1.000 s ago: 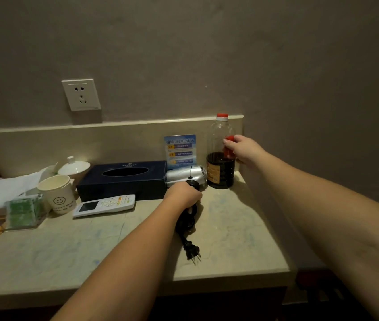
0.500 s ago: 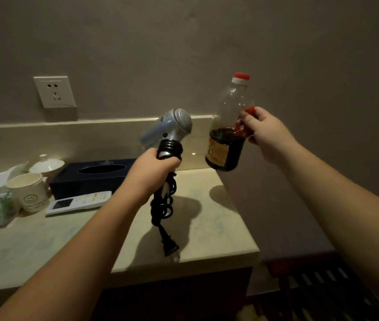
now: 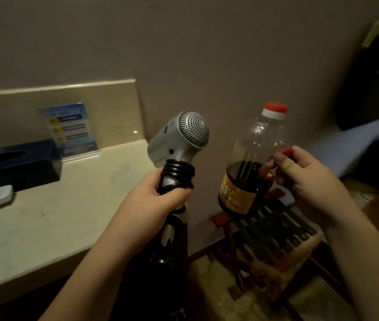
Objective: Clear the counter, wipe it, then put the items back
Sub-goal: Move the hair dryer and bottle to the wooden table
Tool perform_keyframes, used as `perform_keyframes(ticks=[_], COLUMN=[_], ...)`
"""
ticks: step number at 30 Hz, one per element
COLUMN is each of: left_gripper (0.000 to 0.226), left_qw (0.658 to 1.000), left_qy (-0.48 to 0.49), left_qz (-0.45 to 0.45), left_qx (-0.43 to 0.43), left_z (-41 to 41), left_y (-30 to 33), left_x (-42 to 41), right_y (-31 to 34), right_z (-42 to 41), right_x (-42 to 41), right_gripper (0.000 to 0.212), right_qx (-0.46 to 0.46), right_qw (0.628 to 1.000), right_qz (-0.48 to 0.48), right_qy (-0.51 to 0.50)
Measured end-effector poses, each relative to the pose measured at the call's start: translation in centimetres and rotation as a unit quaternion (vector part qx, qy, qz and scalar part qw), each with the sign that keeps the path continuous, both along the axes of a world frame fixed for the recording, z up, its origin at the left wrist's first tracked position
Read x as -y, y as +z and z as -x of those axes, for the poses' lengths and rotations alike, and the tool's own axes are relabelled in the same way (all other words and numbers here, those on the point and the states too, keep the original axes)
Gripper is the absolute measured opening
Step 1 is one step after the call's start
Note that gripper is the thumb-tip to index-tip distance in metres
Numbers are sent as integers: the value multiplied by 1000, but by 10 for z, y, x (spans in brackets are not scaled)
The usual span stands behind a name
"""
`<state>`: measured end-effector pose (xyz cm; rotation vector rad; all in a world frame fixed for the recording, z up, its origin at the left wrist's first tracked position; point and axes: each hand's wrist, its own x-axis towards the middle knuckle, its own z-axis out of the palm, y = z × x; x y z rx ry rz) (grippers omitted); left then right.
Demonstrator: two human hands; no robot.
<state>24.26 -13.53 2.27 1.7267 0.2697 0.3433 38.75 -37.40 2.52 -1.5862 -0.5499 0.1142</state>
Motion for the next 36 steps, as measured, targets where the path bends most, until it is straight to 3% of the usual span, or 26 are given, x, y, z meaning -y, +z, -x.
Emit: perform_keyframes(ticks=[8, 19, 24, 36], left_gripper=[38, 54, 36, 24], left_qw=[985, 955, 946, 918], left_qy=[-128, -201, -212, -263], left_qz=[25, 27, 6, -93], left_qx=[-110, -215, -247, -283], left_z=[-69, -181, -245, -419], left_y=[-64, -136, -163, -234], left_x=[90, 226, 301, 495], right_y=[-72, -148, -168, -220], right_z=[5, -30, -70, -192], right_x=[106, 239, 306, 460], right_gripper=[14, 19, 21, 16], right_qx=[-58, -114, -147, -195], right_qw=[987, 951, 940, 902], right_qz=[30, 109, 105, 75], right_qy=[-144, -267, -290, -379])
